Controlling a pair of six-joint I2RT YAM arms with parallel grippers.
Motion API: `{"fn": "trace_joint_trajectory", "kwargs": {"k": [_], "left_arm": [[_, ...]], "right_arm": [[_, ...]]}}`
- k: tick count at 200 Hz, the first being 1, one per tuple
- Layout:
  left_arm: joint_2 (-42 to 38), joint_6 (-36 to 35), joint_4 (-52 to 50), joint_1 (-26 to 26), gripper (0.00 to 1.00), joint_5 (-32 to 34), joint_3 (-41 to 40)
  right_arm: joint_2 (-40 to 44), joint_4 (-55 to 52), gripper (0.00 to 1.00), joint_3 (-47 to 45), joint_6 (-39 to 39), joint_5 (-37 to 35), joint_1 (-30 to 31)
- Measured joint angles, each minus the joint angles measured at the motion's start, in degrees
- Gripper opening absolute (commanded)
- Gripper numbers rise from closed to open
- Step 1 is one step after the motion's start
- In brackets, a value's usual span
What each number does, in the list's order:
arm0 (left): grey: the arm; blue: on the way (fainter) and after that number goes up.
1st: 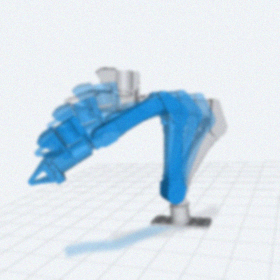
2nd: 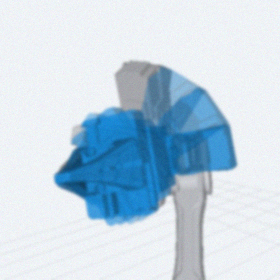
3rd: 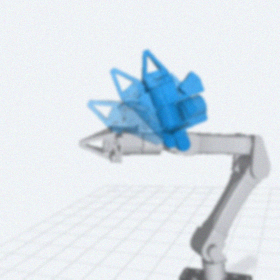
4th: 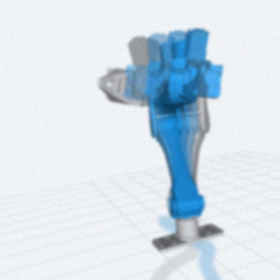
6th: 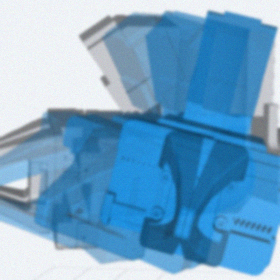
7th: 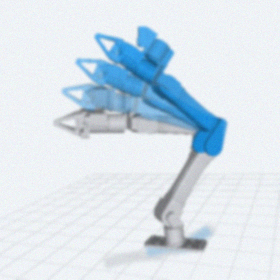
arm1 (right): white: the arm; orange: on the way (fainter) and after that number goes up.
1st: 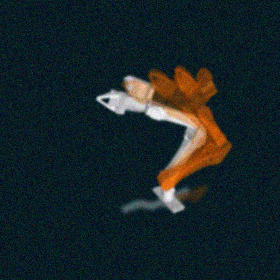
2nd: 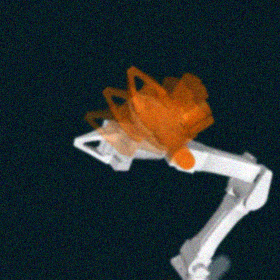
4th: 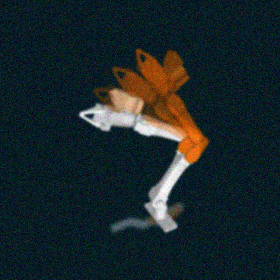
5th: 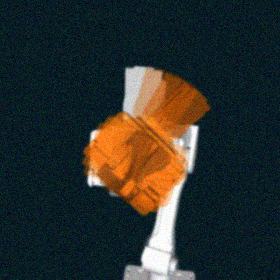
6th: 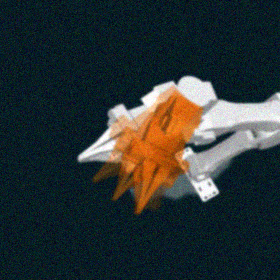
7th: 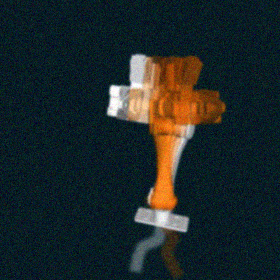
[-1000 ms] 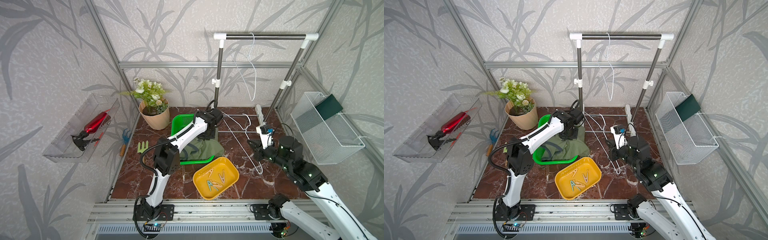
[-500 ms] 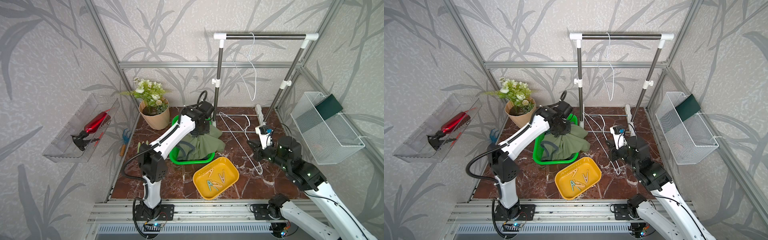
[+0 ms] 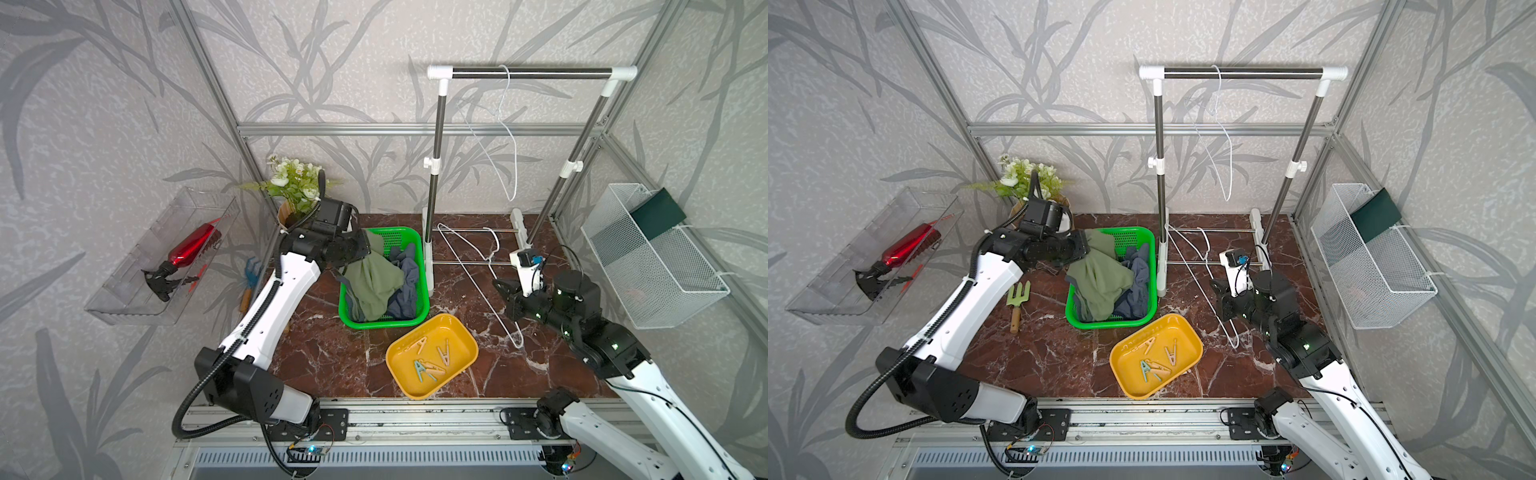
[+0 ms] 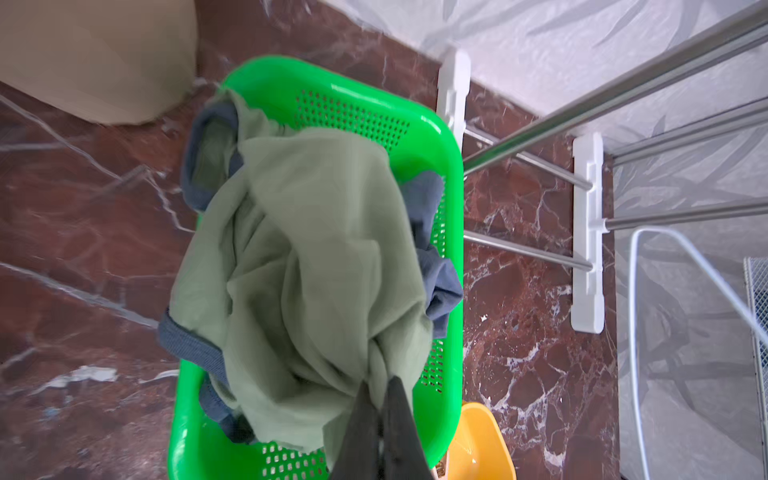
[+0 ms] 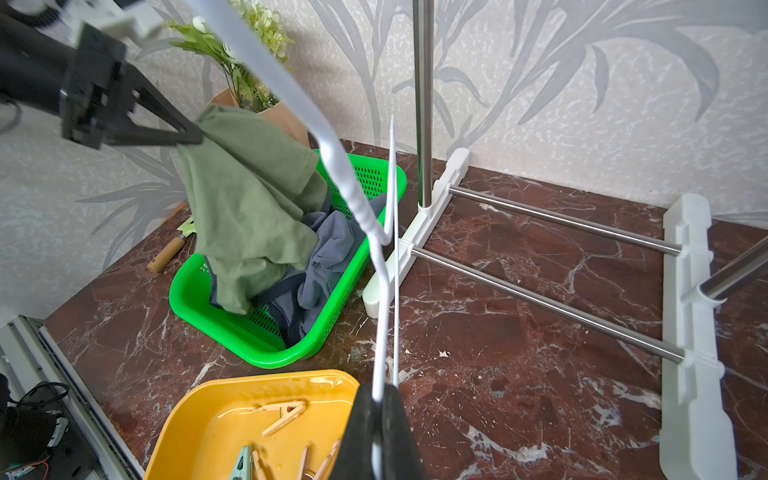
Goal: Remove the clothespins securing tank tops to the hanger
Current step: Place the tank top in the basket.
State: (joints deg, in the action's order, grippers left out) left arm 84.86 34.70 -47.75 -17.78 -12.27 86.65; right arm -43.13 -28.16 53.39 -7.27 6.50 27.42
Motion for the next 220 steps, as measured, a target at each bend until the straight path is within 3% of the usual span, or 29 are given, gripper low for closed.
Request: {"fn": "trace_joint_trajectory", "kwargs": {"k": [35,72,121,131,152,174,185,220], "left_arm": [[8.72,1.49,6.88,-0.81,0.0,-7.08,-5.38],[15.41,1.92,12.66,-3.26,0.0,-10.43,-6.49],[19.69,2.03,21.42,-4.07,0.0,-12.61,-14.8],[19.69,1.97,22.08,-3.54,0.09,-13.09,-15.87],[18.97,0.96,21.88,-2.97,0.43,-12.85,-15.76],[16.2,-0.2,18.97,-3.1,0.64,-11.21,-13.97],[14.1,-1.55,16.59,-3.1,0.69,-9.81,-12.22],[5.29,-3.61,11.52,-2.93,0.73,-5.16,-7.15]], "right_arm": [[0.0,-0.07,0.0,0.0,-0.02,-0.09,0.0],[-0.55,-1.11,0.0,0.68,0.31,-1.29,0.0],[-4.61,-7.17,0.0,9.35,1.84,-7.87,-0.28],[-5.53,-8.66,0.0,11.89,2.23,-9.75,-0.74],[-7.06,-11.15,0.0,16.59,3.04,-13.73,-1.75],[-9.14,-13.55,0.0,21.7,4.31,-17.33,-2.78],[-10.47,-14.23,0.0,24.13,5.03,-18.34,-3.69],[-15.5,-15.17,0.0,31.12,6.21,-18.73,-8.09]]}}
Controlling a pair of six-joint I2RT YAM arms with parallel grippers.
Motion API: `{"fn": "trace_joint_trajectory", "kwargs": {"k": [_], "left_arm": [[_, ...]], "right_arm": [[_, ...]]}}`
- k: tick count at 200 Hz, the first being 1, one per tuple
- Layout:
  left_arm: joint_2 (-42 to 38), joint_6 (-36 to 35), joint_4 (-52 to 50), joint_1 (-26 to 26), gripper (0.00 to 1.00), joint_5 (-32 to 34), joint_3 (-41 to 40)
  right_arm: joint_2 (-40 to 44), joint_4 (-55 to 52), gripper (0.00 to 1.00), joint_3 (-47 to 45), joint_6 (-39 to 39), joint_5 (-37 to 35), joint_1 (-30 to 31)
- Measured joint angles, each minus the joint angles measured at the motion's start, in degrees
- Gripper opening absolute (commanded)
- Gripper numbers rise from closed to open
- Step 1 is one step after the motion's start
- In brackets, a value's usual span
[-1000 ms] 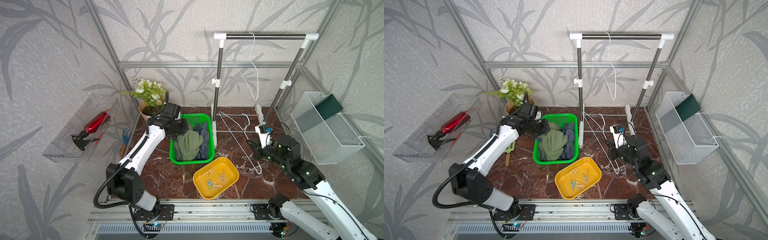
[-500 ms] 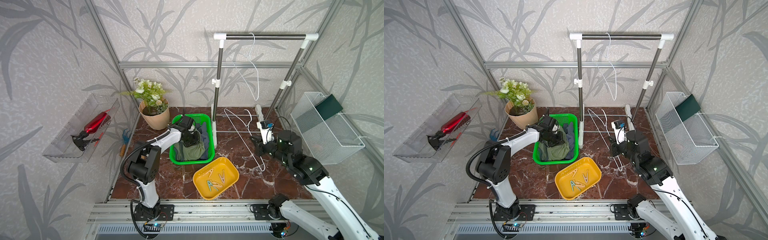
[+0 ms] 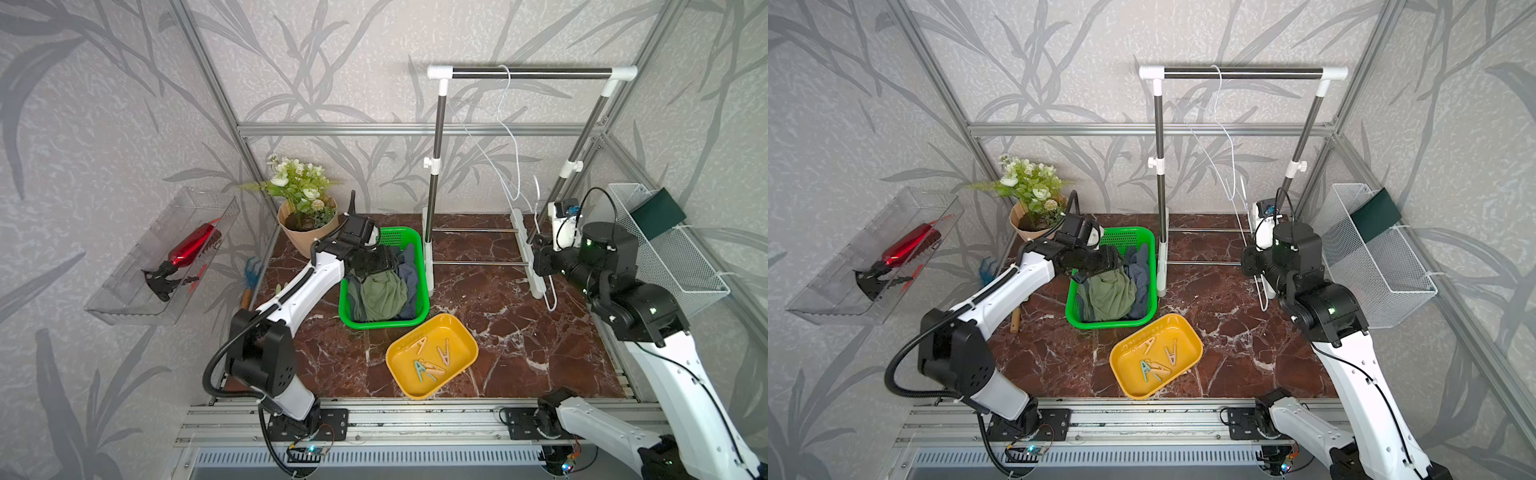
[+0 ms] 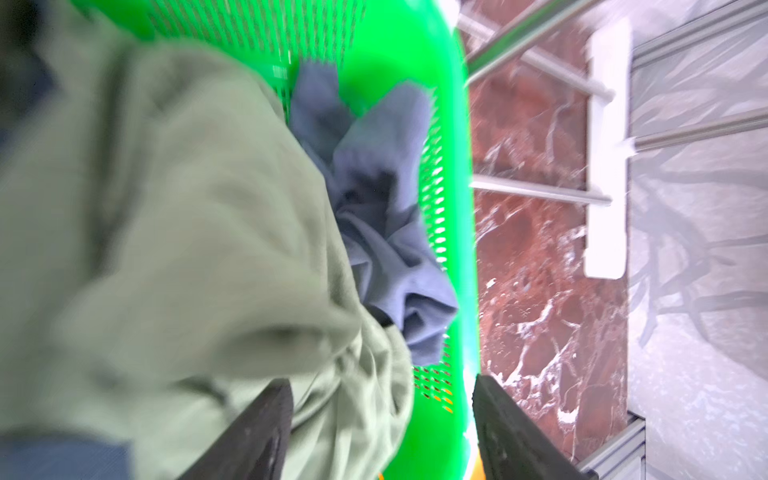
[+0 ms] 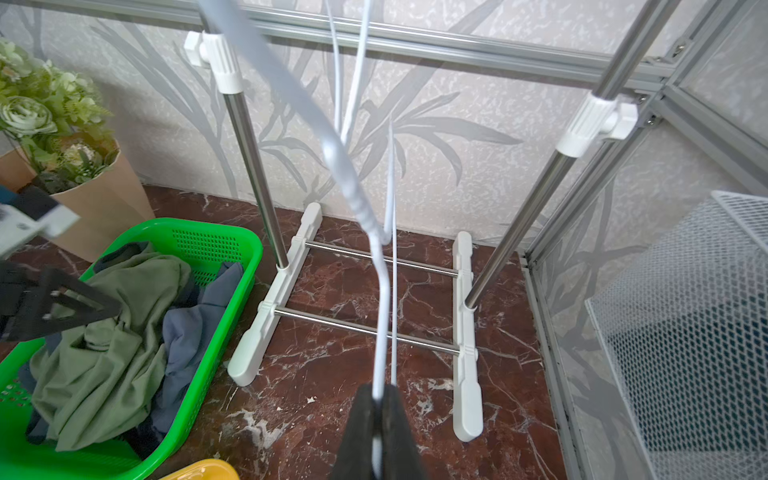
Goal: Remove the clothespins securing tank tops to the hanger
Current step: Place the tank top in the basket, then place the hanger on the clothesline.
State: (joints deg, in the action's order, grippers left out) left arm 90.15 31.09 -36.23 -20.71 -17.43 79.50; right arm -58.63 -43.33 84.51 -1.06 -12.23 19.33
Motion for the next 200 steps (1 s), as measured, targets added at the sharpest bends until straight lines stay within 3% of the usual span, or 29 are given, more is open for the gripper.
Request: {"fn": "trace_joint_trajectory", "kwargs": {"k": [32,75,120,176,200], "left_arm": [[-7.26,-1.03,-2.08,0.2,0.73,2.91,0.13],[-9.11,-1.84,-4.22,0.2,0.73,4.04,-0.96],[-9.44,-2.08,-6.23,0.2,0.73,4.04,-1.55],[-11.72,-1.99,-7.08,0.2,0.73,4.02,-4.07],[-11.8,-1.73,-6.86,0.2,0.73,3.87,-5.01]], "right_arm": [[-3.52,-0.83,0.0,3.91,0.31,0.52,-3.37],[-7.69,0.96,0.0,8.26,-0.02,4.28,-8.66],[-16.22,12.37,0.0,10.82,-3.58,12.61,-13.86],[-25.16,24.92,0.0,15.56,-6.05,18.56,-14.03],[-25.49,34.18,0.0,13.46,-7.1,20.79,-14.05]]}}
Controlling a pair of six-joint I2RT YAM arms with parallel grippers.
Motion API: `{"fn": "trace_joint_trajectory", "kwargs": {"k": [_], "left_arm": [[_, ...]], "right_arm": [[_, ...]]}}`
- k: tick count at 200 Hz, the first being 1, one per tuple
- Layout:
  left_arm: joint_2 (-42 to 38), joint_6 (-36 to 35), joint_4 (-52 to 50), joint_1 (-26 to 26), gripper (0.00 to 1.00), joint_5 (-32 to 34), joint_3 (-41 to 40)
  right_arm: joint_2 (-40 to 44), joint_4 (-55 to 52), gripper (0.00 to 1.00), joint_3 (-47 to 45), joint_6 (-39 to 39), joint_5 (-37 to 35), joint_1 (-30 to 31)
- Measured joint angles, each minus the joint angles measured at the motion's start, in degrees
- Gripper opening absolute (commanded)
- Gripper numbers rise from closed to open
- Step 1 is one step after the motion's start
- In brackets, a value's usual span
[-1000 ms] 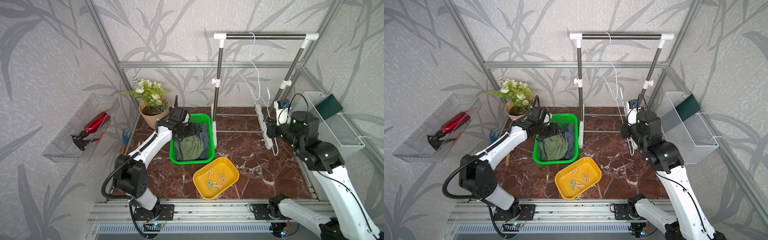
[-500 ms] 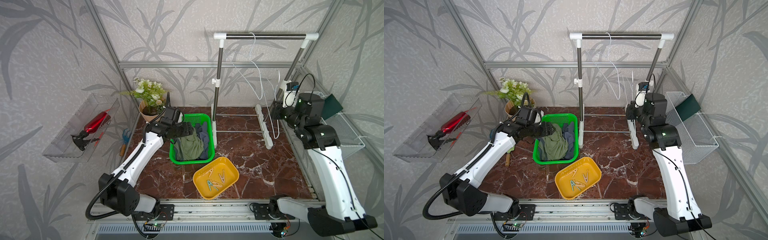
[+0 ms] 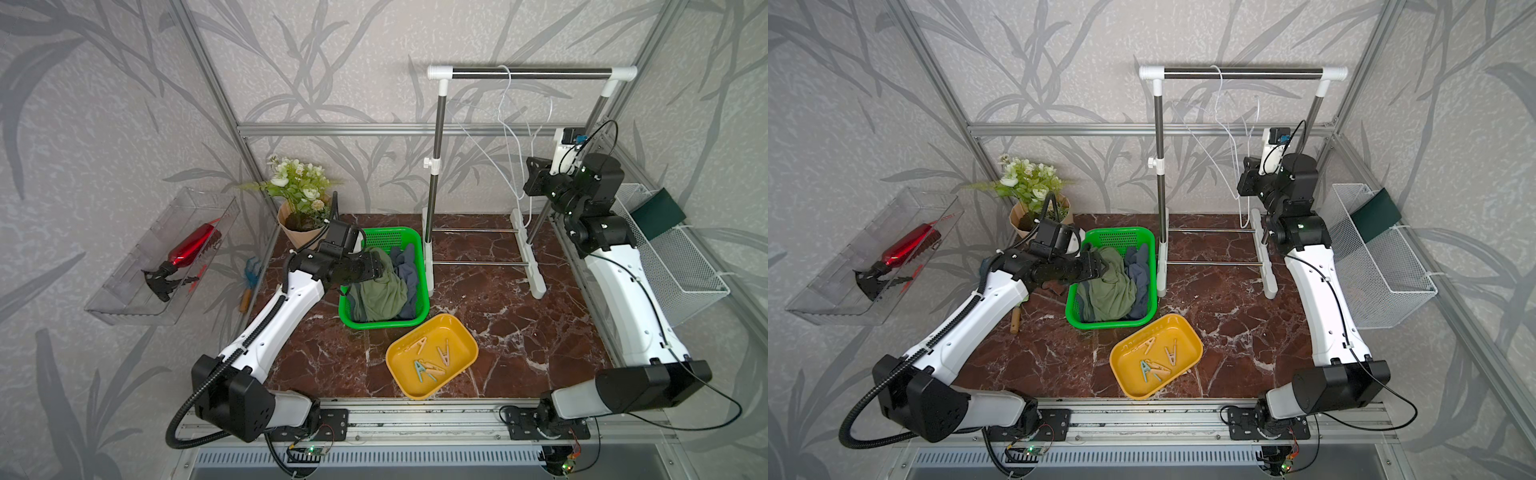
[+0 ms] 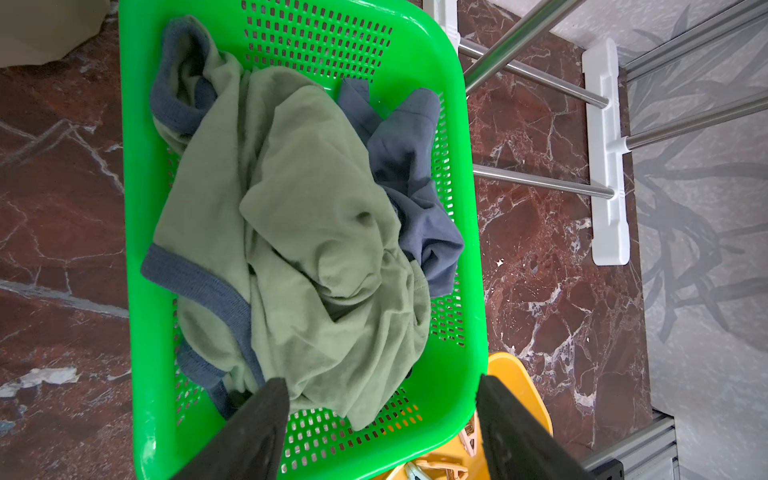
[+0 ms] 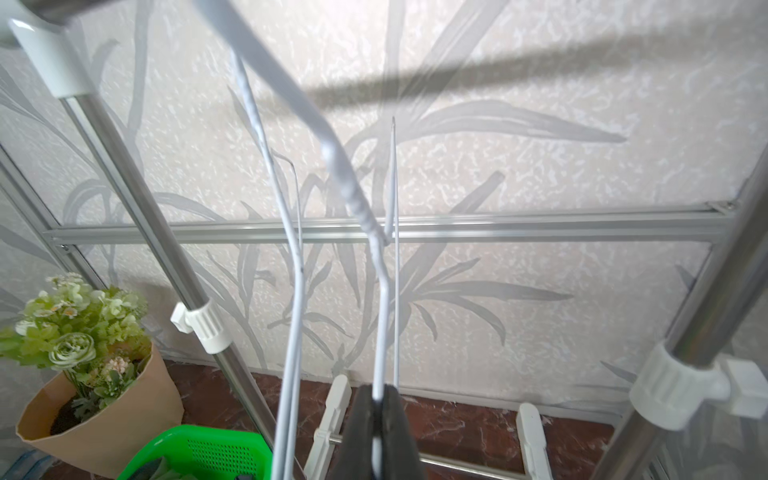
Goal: Remove the clothespins securing tank tops to the hanger
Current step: Place the hanger on the clothesline.
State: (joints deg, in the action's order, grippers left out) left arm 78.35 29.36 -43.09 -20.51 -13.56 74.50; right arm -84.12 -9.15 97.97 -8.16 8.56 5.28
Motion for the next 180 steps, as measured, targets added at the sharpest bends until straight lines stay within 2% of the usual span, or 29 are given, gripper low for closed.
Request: {"fn": "trace_joint_trajectory", "kwargs": {"k": [23,49,129,154,180], "left_arm": [[0.0,0.22,0.02,0.0,0.73,-0.22,-1.05],[0.0,0.28,0.2,0.0,0.73,-0.22,-2.47],[0.61,0.33,0.2,0.0,0.73,-0.17,-2.91],[1.51,0.33,0.2,0.0,0.73,-0.17,-2.91],[2.34,0.33,0.24,0.0,0.73,-0.22,-2.91]], "right_arm": [[-0.87,6.38,0.0,-1.25,-1.33,1.07,0.02],[-4.44,9.77,0.0,1.49,-2.86,1.68,0.02],[-17.16,8.22,0.0,17.99,-4.11,0.76,0.0],[-22.99,2.99,0.0,29.2,-4.11,0.26,0.0],[-32.65,-8.35,0.0,48.76,-4.0,0.37,0.02]]}}
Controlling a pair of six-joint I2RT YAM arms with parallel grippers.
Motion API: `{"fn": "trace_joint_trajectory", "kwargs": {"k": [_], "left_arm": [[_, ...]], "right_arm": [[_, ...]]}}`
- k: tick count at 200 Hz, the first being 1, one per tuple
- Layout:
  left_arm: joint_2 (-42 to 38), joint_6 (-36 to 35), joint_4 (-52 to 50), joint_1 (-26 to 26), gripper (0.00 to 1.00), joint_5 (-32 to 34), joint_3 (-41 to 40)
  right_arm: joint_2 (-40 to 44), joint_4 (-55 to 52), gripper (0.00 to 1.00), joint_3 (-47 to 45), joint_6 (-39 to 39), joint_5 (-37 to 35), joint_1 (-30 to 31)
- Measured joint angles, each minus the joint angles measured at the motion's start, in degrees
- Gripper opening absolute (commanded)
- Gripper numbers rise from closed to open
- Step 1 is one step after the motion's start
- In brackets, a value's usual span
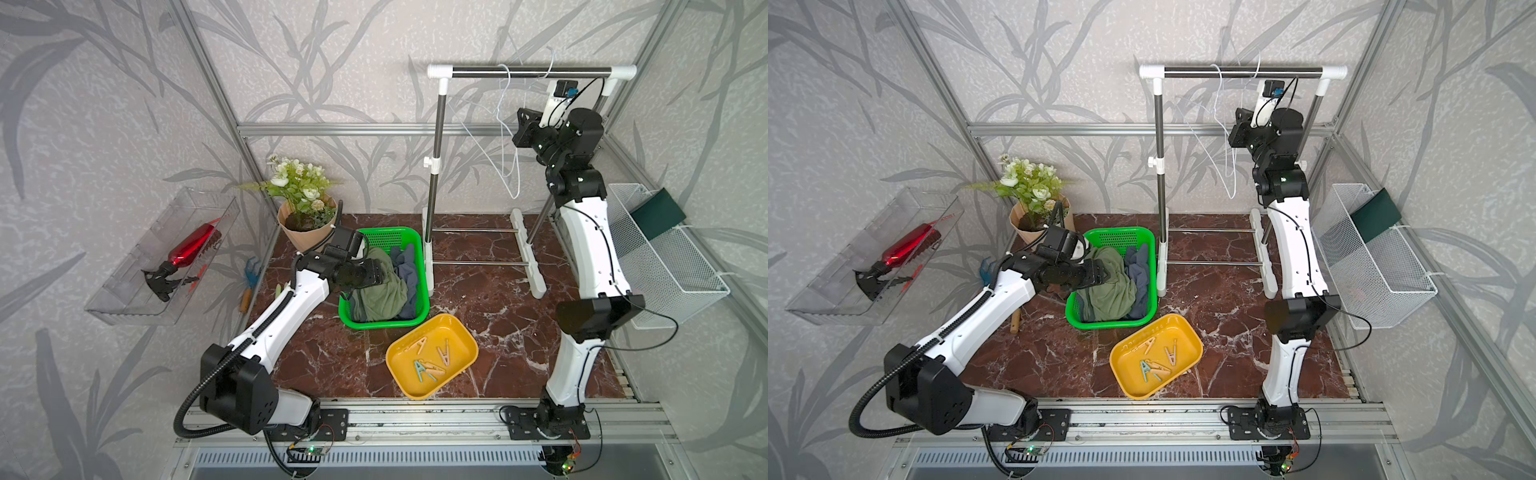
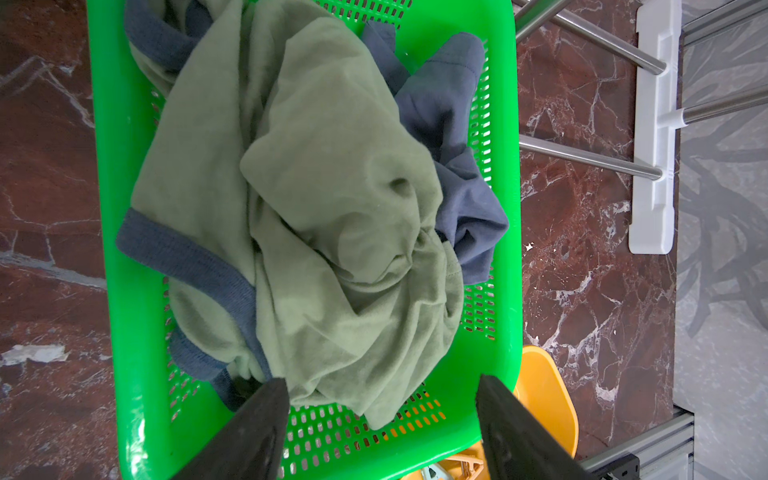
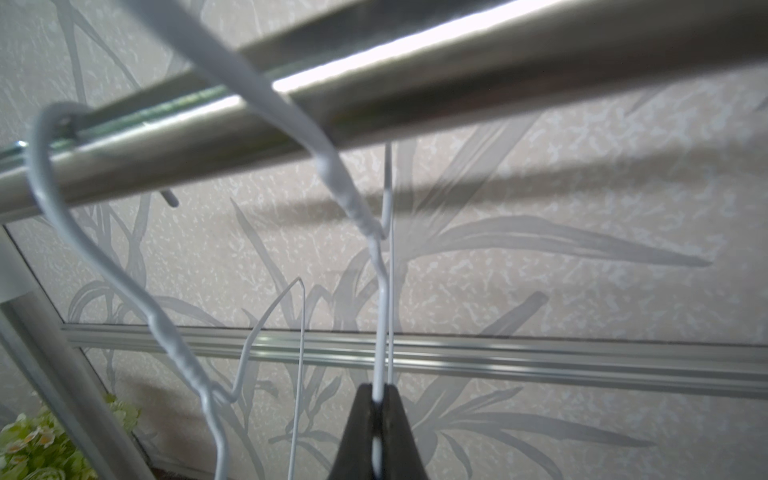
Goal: Remove the clothespins securing tank tops to the hanger
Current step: Place the hanger on the clothesline.
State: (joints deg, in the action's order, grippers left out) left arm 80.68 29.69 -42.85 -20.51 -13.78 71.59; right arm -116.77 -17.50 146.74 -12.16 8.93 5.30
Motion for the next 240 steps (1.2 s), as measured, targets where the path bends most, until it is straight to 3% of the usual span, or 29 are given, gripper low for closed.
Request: {"fn": "trace_joint_trajectory", "kwargs": {"k": [21,37,52,87,125,131,152,164,181,190,240], "left_arm": [[0.79,0.0,0.04,0.0,0.73,-0.04,0.0],[1.38,0.0,0.13,0.0,0.73,-0.13,0.0],[1.92,-0.02,0.39,0.0,0.73,-0.28,0.0],[3.04,-0.02,1.25,0.0,0.73,-0.92,0.0],[4.37,0.04,1.77,0.0,0.73,-1.77,0.0],[4.59,0.04,1.79,0.0,0.73,-1.95,0.0],[4.92,0.07,1.95,0.0,0.73,-2.43,0.0],[4.9,0.04,2.23,0.0,0.73,-2.51,0.0],[4.9,0.04,2.6,0.0,0.73,-2.54,0.0],[4.83,0.02,2.67,0.0,0.73,-2.56,0.0],[2.56,-0.26,2.91,0.0,0.71,-2.38,0.02]], "right_arm": [[-7.63,-9.44,0.0,15.3,0.22,0.04,0.0],[-9.86,-14.4,0.0,20.24,0.68,-0.26,0.0],[-9.18,-17.14,0.0,19.3,1.27,-0.37,0.0],[-2.84,-15.91,0.0,6.93,2.62,-0.37,0.0],[0.17,-18.91,0.0,5.46,4.26,0.11,-0.11],[0.37,-19.3,0.08,5.51,4.55,0.15,-0.11],[1.03,-21.16,0.64,5.22,5.55,0.11,-0.11],[2.36,-21.79,0.77,3.17,6.27,0.04,-0.11],[6.01,-21.7,0.86,-2.6,7.32,-0.44,-0.11],[8.52,-21.35,0.99,-6.19,7.74,-0.94,-0.09],[32.94,-12.28,0.99,-35.06,9.81,-5.01,-0.02]]}}
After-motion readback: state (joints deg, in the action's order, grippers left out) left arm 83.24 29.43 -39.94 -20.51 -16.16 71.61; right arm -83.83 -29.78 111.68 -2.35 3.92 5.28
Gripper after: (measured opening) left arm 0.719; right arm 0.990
